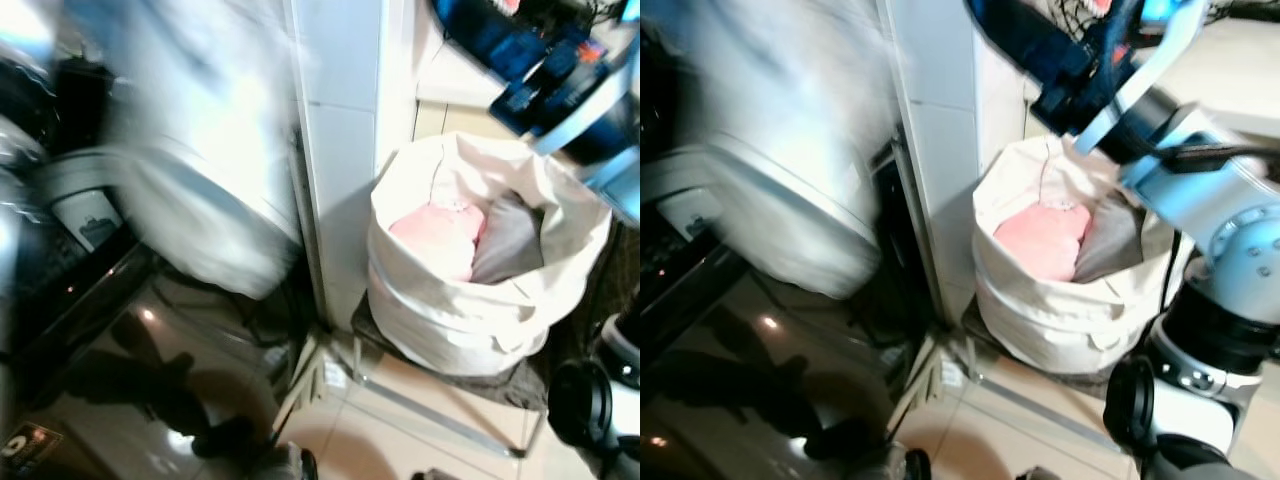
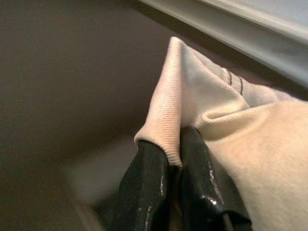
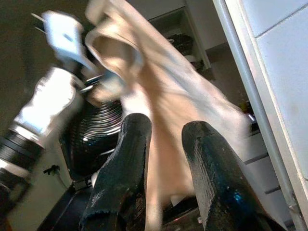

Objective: Clothes washing

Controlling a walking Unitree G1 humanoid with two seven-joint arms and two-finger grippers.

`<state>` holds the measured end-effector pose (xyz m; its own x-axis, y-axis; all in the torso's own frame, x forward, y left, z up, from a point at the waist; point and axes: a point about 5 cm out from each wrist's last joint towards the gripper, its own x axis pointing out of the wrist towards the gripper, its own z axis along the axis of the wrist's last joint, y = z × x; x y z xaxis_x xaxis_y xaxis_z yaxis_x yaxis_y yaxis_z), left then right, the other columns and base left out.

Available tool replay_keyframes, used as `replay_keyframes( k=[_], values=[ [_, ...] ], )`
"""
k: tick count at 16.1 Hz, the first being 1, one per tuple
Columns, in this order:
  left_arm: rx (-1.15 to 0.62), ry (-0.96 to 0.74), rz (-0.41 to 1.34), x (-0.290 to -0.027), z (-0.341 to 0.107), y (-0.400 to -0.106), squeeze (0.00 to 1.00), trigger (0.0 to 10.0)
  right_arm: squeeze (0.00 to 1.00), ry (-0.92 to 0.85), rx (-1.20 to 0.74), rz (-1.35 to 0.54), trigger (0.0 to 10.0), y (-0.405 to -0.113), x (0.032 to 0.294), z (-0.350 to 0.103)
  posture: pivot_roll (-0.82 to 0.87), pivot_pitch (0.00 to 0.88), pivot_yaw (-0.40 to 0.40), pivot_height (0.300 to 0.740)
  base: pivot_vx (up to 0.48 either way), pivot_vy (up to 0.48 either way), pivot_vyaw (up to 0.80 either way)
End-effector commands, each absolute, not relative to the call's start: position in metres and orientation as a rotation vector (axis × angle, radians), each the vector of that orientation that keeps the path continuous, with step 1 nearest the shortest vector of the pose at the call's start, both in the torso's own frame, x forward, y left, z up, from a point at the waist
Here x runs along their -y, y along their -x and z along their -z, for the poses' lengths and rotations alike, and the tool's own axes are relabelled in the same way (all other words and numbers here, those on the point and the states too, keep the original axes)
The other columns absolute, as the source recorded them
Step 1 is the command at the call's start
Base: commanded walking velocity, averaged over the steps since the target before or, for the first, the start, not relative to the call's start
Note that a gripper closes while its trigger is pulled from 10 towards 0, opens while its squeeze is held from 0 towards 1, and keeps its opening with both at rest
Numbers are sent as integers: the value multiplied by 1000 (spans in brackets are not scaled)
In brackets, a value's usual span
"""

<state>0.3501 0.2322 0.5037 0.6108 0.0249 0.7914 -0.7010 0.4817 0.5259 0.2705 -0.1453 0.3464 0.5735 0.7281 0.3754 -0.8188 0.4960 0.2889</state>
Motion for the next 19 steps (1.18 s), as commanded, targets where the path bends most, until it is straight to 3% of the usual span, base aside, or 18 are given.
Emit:
replay_keyframes(
  k=[1,5,6,7,8,12,13,18,19],
  values=[
    [843,-1057,-571,-232,-514,-344,0,0,0,-447,234,-961,10000,-267,139,-348,-61,0,170,740,0,0,0],
    [590,-1224,-661,-264,-478,-363,0,0,0,-444,187,-997,10000,-262,126,-331,-65,0,171,740,0,0,0],
    [348,-1228,-588,-278,-441,-379,0,3922,0,-445,143,-1006,10000,-262,117,-321,-56,0,160,740,0,0,0],
    [262,-1218,-556,-282,-427,-384,0,3922,0,-441,124,-1009,10000,-262,114,-317,-56,0,160,740,0,0,0],
    [117,-1177,-489,-289,-399,-390,0,10000,0,-420,83,-1008,10000,-262,109,-308,-57,0,157,740,0,0,0],
    [-79,-1015,-360,-298,-350,-397,0,10000,0,-400,43,-996,10000,-259,106,-298,-69,0,164,740,0,0,0],
    [-92,-953,-379,-306,-342,-394,1000,10000,0,-399,39,-997,10000,-257,105,-296,-72,0,164,740,0,0,0],
    [-207,-697,-331,-337,-301,-380,1000,10000,0,-394,-2,-1016,10000,-253,101,-287,-51,0,129,740,0,0,0],
    [-246,-584,-297,-343,-275,-375,1000,10000,0,-387,-25,-1017,10000,-254,101,-283,-33,0,107,740,0,0,0]
  ],
)
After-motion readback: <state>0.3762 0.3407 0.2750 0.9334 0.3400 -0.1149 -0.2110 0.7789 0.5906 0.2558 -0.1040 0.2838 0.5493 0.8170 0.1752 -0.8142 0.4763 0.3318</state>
